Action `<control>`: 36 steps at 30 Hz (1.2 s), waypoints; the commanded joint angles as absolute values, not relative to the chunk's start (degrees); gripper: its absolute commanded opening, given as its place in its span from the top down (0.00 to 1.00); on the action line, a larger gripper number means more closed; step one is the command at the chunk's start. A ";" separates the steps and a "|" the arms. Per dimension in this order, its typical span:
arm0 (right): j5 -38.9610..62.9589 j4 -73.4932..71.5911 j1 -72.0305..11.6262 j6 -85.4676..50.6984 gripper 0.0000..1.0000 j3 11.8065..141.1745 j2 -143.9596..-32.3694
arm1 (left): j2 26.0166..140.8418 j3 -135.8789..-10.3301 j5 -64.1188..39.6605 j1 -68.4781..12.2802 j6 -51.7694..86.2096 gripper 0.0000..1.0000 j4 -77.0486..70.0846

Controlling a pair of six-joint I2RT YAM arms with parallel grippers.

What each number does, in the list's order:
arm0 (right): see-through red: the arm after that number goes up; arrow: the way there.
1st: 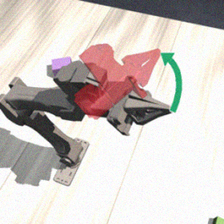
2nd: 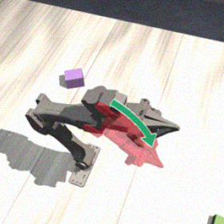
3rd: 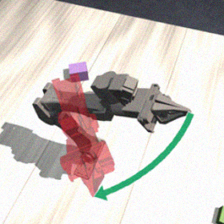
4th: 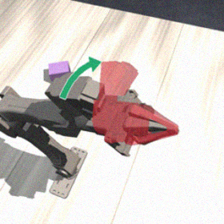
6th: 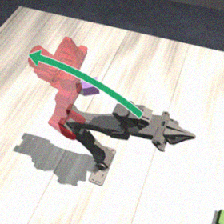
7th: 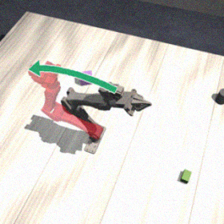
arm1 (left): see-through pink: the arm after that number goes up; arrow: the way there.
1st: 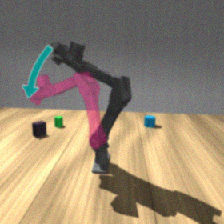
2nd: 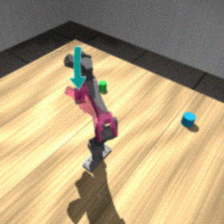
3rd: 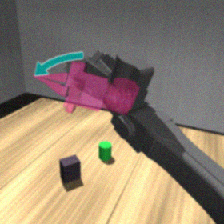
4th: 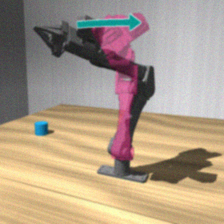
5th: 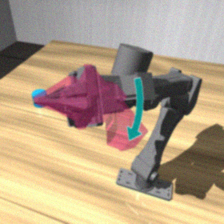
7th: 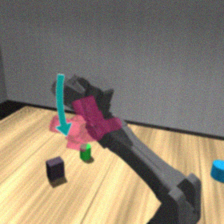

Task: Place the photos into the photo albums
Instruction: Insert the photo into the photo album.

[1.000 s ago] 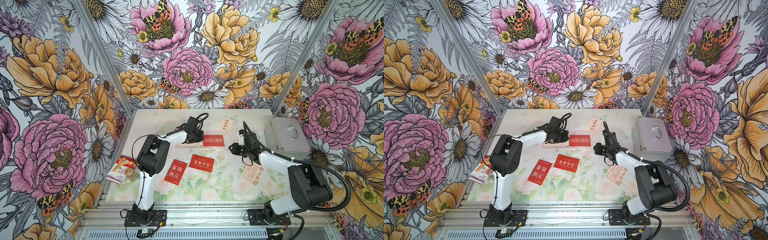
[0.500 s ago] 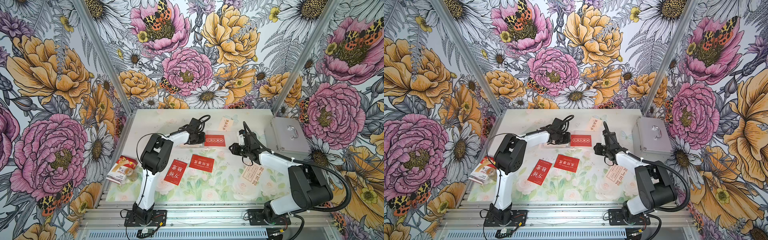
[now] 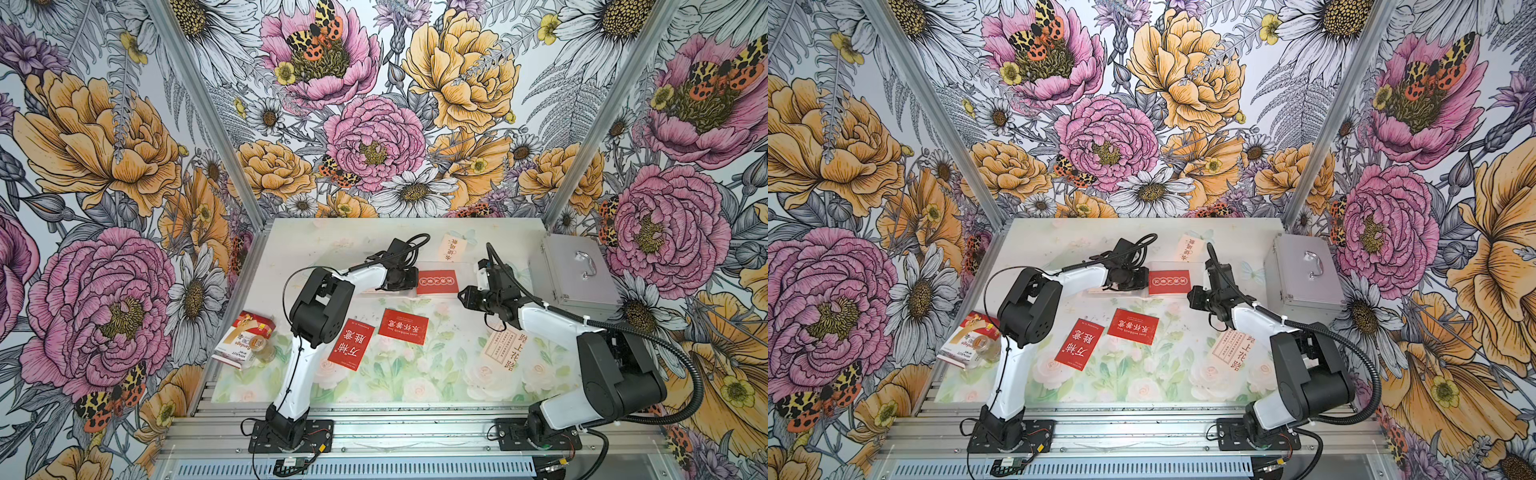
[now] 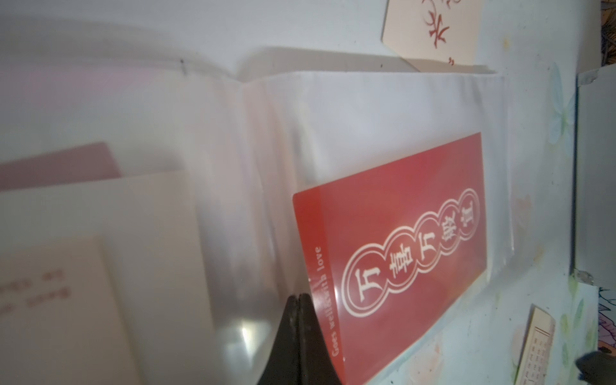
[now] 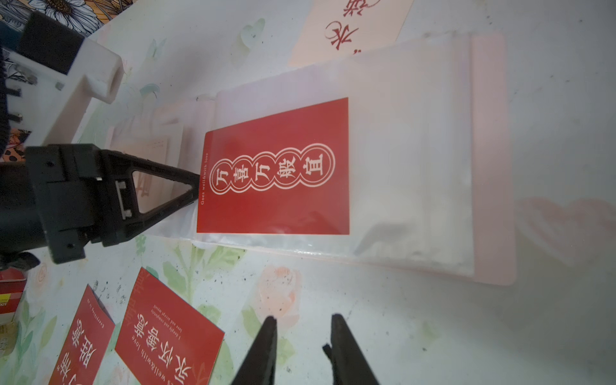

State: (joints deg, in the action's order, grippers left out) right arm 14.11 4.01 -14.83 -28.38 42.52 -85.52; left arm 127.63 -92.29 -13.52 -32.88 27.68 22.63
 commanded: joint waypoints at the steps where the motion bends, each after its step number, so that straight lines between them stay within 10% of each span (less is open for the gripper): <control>1: 13.39 3.87 -15.15 -27.50 0.70 42.67 -83.94 | 128.54 -94.36 -14.69 -33.51 28.26 0.97 23.09; 36: 10.23 3.96 -10.29 -26.91 0.68 41.64 -85.43 | 123.12 -97.62 -14.86 -34.95 24.26 0.91 27.89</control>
